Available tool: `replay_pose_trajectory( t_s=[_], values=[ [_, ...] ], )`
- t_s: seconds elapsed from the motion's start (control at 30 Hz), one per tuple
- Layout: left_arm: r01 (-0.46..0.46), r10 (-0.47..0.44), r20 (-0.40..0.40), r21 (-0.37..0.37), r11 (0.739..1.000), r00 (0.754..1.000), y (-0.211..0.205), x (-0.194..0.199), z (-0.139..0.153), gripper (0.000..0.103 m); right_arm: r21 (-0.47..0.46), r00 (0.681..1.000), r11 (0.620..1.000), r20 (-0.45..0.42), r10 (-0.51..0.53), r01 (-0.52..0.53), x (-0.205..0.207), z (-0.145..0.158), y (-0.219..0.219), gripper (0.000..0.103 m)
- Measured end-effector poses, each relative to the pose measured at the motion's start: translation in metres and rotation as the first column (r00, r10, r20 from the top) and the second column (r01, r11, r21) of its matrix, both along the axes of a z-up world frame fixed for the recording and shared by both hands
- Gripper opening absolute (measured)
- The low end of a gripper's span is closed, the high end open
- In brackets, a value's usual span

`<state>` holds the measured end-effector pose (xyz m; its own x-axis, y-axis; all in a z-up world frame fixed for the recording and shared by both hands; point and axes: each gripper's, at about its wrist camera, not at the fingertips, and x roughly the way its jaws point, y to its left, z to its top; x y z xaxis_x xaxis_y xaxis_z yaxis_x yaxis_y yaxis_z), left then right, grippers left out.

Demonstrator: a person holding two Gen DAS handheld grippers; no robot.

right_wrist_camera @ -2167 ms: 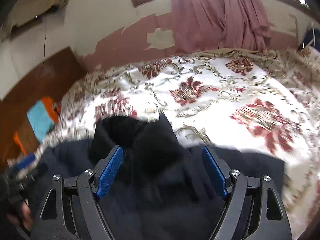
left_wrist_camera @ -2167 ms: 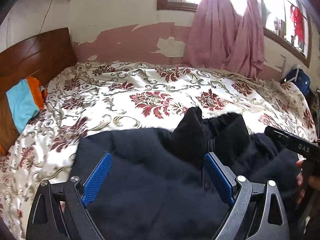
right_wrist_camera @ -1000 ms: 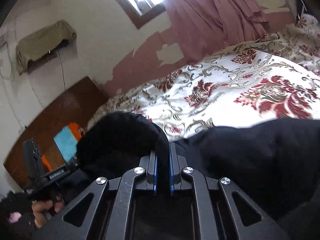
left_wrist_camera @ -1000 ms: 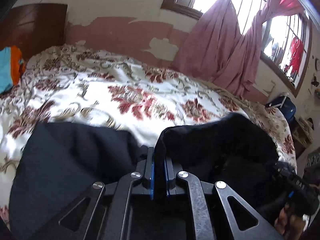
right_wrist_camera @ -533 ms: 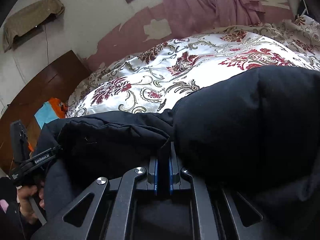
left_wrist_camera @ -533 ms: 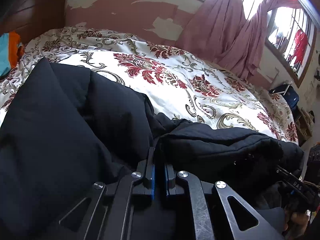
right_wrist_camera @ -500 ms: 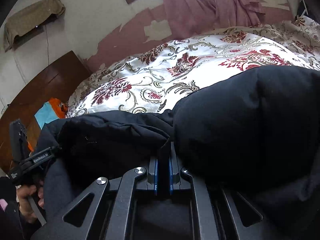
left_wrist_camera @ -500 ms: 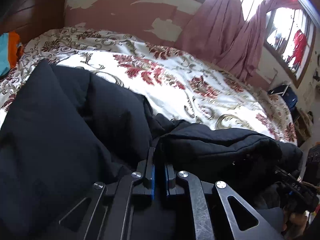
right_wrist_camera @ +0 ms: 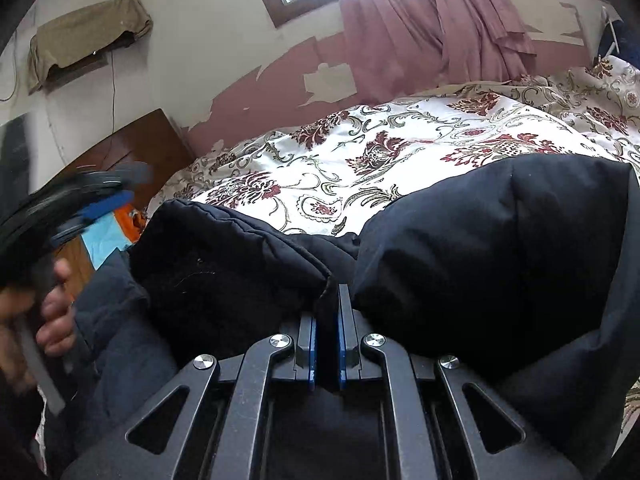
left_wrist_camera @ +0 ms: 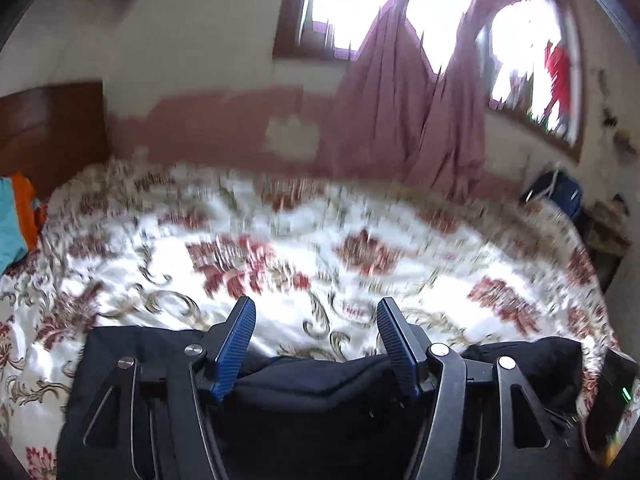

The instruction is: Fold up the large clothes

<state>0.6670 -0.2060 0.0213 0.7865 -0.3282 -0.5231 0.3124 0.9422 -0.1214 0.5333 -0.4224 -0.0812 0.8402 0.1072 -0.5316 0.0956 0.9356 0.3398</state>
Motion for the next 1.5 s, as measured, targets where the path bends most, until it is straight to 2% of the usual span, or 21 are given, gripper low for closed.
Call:
replay_pose_trajectory(
  t_s=[0.1, 0.17, 0.3, 0.43, 0.47, 0.5, 0.53, 0.63, 0.7, 0.73, 0.83, 0.93, 1.03, 1.1, 1.2, 1.27, 1.37, 1.5],
  values=[
    [0.012, -0.01, -0.173, 0.009, 1.0, 0.985, -0.014, 0.028, -0.027, 0.04, 0.017, 1.0, 1.0, 0.003, 0.009, -0.009, -0.001, 0.001, -0.002, 0.007],
    [0.043, -0.042, -0.227, 0.002, 0.999, 0.973, -0.016, 0.029, -0.046, 0.037, 0.051, 1.0, 0.999, 0.017, 0.015, -0.016, -0.003, 0.001, -0.007, 0.008],
    [0.109, -0.094, -0.242, 0.048, 0.993, 0.966, -0.014, 0.019, -0.073, 0.033, 0.129, 0.994, 0.991, 0.108, 0.025, -0.039, -0.011, 0.008, -0.018, 0.011],
    [0.149, -0.144, -0.258, 0.0, 0.989, 0.955, -0.002, 0.014, -0.085, 0.031, 0.147, 0.962, 0.988, 0.272, 0.013, -0.054, -0.026, 0.027, -0.021, 0.013],
    [0.155, -0.154, -0.251, -0.015, 0.988, 0.956, 0.001, 0.012, -0.089, 0.031, 0.148, 0.952, 0.986, 0.305, 0.023, -0.071, -0.028, 0.033, -0.021, 0.018],
    [0.161, -0.164, -0.244, -0.03, 0.986, 0.956, 0.005, 0.01, -0.093, 0.031, 0.143, 0.948, 0.987, 0.318, 0.021, -0.07, -0.028, 0.037, -0.02, 0.029],
    [0.165, -0.173, -0.236, -0.055, 0.985, 0.956, 0.009, 0.007, -0.097, 0.031, 0.128, 0.949, 0.99, 0.316, 0.023, -0.067, -0.025, 0.042, -0.018, 0.035],
    [0.171, -0.187, -0.219, -0.091, 0.981, 0.958, 0.016, 0.002, -0.106, 0.031, 0.041, 0.979, 0.995, 0.188, 0.084, -0.093, 0.009, 0.054, -0.004, 0.038],
    [0.177, -0.192, -0.202, -0.091, 0.98, 0.96, 0.016, -0.002, -0.106, 0.03, -0.004, 0.989, 0.989, 0.03, 0.145, -0.145, 0.043, 0.052, 0.01, 0.038],
    [0.18, -0.194, -0.197, -0.089, 0.98, 0.961, 0.016, -0.004, -0.106, 0.029, -0.01, 0.98, 0.983, -0.086, 0.181, -0.182, 0.064, 0.043, 0.019, 0.038],
    [0.199, -0.218, -0.197, -0.114, 0.973, 0.956, 0.02, -0.004, -0.106, 0.027, -0.034, 0.939, 0.973, -0.269, 0.212, -0.229, 0.085, 0.024, 0.033, 0.038],
    [0.253, -0.283, -0.231, -0.151, 0.956, 0.931, 0.027, -0.004, -0.105, 0.026, -0.154, 0.89, 0.933, -0.383, 0.247, -0.325, 0.08, 0.025, 0.049, 0.035],
    [0.319, -0.345, -0.268, -0.137, 0.938, 0.899, 0.029, -0.005, -0.103, 0.026, -0.207, 0.827, 0.883, -0.488, 0.28, -0.421, 0.075, 0.017, 0.053, 0.035],
    [0.36, -0.372, -0.296, -0.095, 0.928, 0.88, 0.024, -0.005, -0.104, 0.026, -0.207, 0.8, 0.871, -0.528, 0.284, -0.446, 0.081, 0.008, 0.051, 0.034],
    [0.428, -0.392, -0.337, 0.038, 0.903, 0.856, 0.007, -0.009, -0.107, 0.026, -0.2, 0.754, 0.847, -0.583, 0.301, -0.493, 0.095, -0.011, 0.053, 0.034],
    [0.452, -0.383, -0.371, 0.118, 0.884, 0.846, -0.003, -0.009, -0.11, 0.026, -0.209, 0.743, 0.837, -0.599, 0.298, -0.505, 0.104, -0.019, 0.056, 0.034],
    [0.442, -0.355, -0.391, 0.16, 0.883, 0.849, -0.011, -0.004, -0.118, 0.024, -0.251, 0.754, 0.825, -0.593, 0.281, -0.506, 0.112, -0.03, 0.064, 0.034],
    [0.389, -0.303, -0.374, 0.181, 0.903, 0.876, -0.015, -0.003, -0.128, 0.023, -0.288, 0.813, 0.843, -0.521, 0.261, -0.455, 0.105, -0.038, 0.064, 0.034]
  ],
)
